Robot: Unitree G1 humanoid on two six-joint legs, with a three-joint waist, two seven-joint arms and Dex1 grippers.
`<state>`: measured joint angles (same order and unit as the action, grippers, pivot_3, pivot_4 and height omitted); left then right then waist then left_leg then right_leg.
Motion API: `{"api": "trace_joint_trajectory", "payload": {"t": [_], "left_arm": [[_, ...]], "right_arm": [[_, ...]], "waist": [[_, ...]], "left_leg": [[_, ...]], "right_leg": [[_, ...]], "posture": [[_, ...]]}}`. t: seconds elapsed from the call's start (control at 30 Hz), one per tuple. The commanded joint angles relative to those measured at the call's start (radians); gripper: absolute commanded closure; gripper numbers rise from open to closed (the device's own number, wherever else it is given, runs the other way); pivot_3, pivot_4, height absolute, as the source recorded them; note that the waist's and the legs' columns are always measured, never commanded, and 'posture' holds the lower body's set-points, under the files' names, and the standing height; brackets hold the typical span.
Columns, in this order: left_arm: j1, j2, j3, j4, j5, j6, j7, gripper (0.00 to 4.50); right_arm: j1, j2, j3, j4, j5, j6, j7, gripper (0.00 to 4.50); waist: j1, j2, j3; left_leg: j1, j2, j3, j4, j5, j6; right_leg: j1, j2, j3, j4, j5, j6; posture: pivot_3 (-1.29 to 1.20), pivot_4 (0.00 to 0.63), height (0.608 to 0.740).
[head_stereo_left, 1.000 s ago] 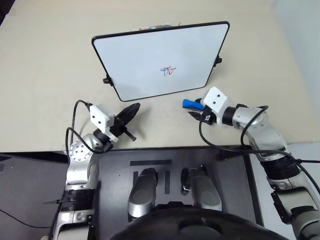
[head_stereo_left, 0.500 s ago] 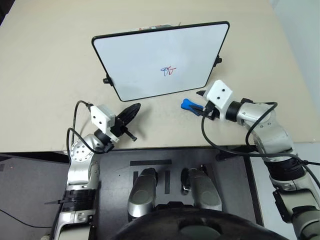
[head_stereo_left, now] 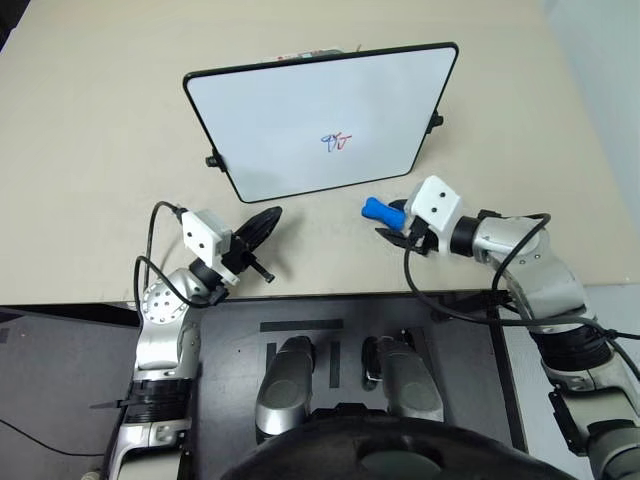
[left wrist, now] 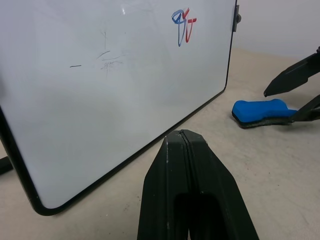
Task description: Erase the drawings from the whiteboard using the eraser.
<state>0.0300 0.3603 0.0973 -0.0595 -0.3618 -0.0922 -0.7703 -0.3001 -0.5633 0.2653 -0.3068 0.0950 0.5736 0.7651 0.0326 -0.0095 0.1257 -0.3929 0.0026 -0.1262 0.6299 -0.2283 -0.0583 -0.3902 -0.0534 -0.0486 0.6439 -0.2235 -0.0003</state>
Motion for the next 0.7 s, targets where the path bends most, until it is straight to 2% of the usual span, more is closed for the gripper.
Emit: {"api": "trace_joint_trajectory", "payload": {"t": [0.03, 0.43, 0.53, 0.7], "left_arm": [[0.005, -0.002, -0.003, -0.02, 0.002, -0.022, 0.003, 4.5], [0.008, -0.006, -0.008, -0.015, 0.007, -0.032, 0.005, 4.5], [0.009, -0.006, -0.009, -0.015, 0.008, -0.034, 0.005, 4.5], [0.01, -0.005, -0.011, -0.014, 0.007, -0.034, 0.006, 4.5]], "right_arm": [[-0.01, 0.01, 0.0, 0.018, -0.001, -0.015, -0.005, 1.9], [-0.015, 0.04, 0.005, 0.092, -0.029, -0.023, -0.029, 1.9], [-0.017, 0.045, 0.0, 0.095, -0.028, -0.015, -0.036, 2.48], [-0.02, 0.044, -0.002, 0.096, -0.028, -0.009, -0.047, 4.17]], "waist": [[0.0, 0.0, 0.0], [0.0, 0.0, 0.0], [0.0, 0.0, 0.0], [0.0, 0.0, 0.0]], "left_leg": [[0.0, 0.0, 0.0, 0.0, 0.0, 0.0], [0.001, 0.0, 0.0, 0.0, 0.0, 0.0], [0.001, 0.0, 0.0, 0.0, 0.0, -0.001], [0.001, 0.0, 0.0, 0.0, 0.001, -0.002]], "right_leg": [[0.0, 0.0, 0.0, 0.0, 0.0, 0.0], [0.0, 0.0, 0.0, 0.0, 0.0, 0.0], [0.0, 0.0, 0.0, 0.0, 0.001, -0.001], [0.0, 0.0, 0.0, 0.001, 0.001, -0.001]], "posture": [[0.0, 0.15, 0.74], [0.0, 0.15, 0.74], [0.0, 0.15, 0.74], [0.0, 0.15, 0.74]]}}
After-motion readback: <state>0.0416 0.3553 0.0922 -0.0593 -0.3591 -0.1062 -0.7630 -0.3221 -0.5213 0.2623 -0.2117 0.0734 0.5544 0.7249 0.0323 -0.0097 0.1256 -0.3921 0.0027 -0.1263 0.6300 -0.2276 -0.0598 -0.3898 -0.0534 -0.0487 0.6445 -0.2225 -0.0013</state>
